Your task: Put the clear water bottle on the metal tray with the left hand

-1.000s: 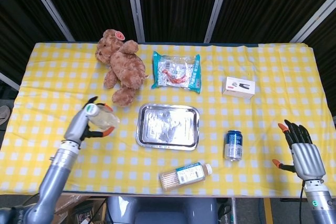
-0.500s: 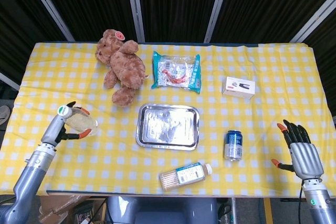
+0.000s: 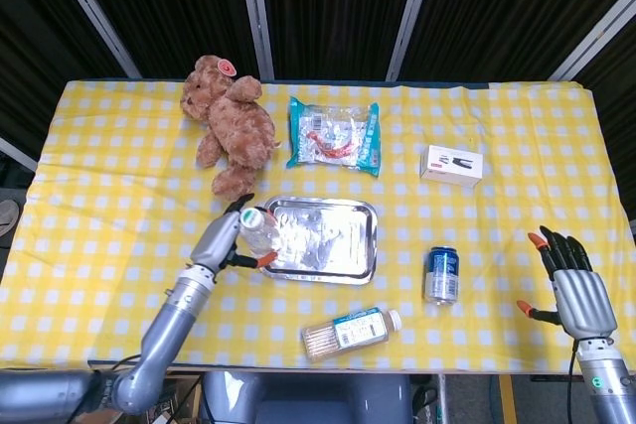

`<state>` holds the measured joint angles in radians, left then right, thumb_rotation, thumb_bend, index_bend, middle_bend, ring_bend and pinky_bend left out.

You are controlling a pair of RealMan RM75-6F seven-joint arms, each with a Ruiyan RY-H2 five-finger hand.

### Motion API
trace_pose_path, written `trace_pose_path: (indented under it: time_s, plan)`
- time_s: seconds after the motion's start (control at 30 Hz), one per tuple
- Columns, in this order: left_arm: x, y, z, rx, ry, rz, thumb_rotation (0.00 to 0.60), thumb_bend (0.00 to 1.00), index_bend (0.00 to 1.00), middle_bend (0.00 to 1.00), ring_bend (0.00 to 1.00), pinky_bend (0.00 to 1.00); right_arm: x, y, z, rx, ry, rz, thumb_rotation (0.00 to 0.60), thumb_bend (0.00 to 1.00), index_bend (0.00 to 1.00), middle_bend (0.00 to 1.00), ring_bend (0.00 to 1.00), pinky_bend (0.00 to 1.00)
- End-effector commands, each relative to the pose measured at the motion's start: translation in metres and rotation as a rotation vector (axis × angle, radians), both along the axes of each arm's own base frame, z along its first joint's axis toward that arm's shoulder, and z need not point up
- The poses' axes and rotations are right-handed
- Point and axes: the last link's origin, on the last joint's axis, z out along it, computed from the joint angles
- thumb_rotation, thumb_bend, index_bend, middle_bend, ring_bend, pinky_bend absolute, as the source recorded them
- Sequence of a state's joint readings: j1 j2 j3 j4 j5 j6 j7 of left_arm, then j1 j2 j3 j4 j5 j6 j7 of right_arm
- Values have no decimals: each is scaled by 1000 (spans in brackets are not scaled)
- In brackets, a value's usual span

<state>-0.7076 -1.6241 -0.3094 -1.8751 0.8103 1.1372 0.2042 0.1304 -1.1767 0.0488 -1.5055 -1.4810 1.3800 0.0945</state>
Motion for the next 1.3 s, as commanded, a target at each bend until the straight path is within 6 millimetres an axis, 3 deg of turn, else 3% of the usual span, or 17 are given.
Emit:
trace_pose_path:
  time_s: [0.03,0.27,0.73,0.83,0.9,1.0,1.3]
  plan:
    - [31,8,-28,15,5,24,600,384,495,497,30,0,0,0,0,-1,-2,-1,600,50,97,0,0,0]
    - [46,17,-65,37,26,65,600,392,498,497,30,0,-3,0,4,-8,-15,-10,600,50,97,0,0,0]
    - [43,22,-97,47,67,88,600,377,472,452,30,0,-6,-2,2,1,-12,-17,600,50,97,0,0,0]
    - [41,21,-100,34,74,86,600,313,350,316,11,0,-6,-2,3,-3,-12,-19,600,49,97,0,0,0]
    - [40,19,-101,20,78,75,600,244,171,157,0,0,-6,-2,3,-5,-13,-18,600,49,97,0,0,0]
    - [38,17,-98,0,82,42,600,147,16,20,0,0,-6,-2,3,-3,-15,-17,600,49,97,0,0,0]
    - [32,8,-68,59,93,-31,600,58,0,0,0,0,-5,-2,0,3,-14,-23,600,49,97,0,0,0]
